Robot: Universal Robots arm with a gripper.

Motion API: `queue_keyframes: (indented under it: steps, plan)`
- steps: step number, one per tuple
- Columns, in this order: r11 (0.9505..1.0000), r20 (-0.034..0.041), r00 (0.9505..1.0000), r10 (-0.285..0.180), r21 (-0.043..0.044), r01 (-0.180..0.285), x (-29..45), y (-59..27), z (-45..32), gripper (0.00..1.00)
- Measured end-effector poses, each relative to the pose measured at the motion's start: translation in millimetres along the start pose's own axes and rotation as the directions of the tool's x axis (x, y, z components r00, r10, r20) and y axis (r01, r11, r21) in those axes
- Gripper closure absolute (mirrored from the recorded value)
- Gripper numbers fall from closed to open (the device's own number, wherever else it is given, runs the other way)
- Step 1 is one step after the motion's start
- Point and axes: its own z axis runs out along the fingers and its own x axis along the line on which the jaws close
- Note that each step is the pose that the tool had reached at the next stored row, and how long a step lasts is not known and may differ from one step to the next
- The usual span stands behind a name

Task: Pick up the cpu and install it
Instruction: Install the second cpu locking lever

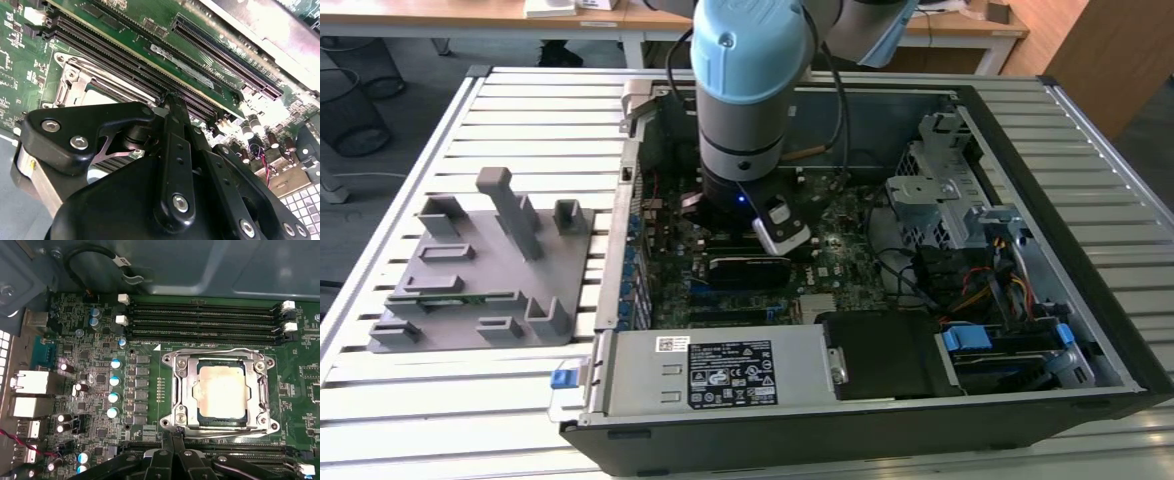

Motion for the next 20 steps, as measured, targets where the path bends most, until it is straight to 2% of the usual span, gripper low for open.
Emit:
queue_keyframes:
  steps: [5,9,20]
  plan:
    - [1.0,-0.0001,1.0,0.0,-0.003,0.0,1.3,-0.3,1.2,0.89]
    - [0.9999,0.0002,1.0,0.0,-0.0109,0.0,1.5,-0.3,1.7,0.89]
    - [0.9999,0.0003,1.0,0.0,-0.0112,0.0,1.5,0.3,-1.2,0.89]
